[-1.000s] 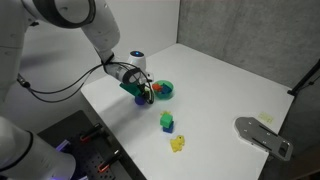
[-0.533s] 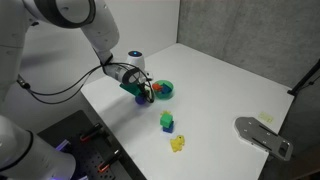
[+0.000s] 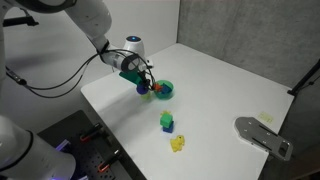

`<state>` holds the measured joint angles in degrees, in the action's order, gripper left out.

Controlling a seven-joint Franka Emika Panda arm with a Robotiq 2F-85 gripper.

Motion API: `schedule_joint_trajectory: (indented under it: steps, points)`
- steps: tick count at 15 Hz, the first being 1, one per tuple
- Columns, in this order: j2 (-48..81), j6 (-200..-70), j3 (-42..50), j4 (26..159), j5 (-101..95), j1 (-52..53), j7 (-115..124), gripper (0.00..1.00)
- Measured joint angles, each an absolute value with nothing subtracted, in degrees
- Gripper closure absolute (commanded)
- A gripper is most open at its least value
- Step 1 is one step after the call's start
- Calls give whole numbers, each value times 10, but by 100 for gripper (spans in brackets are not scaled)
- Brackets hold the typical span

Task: Pick up the purple ball and move it to the right near the stacked blocks

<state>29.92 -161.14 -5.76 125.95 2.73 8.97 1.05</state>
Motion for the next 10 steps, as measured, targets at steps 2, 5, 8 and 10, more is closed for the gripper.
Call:
schedule_joint_trajectory:
  steps: [2,5,8,10]
  points:
    - [264,-1579,-56,1259,27,88,11,66]
    - [219,-1537,-44,1255,27,80,15,69]
    - [198,-1506,-24,1242,27,63,19,69]
    - [196,-1502,-8,1234,27,51,22,69]
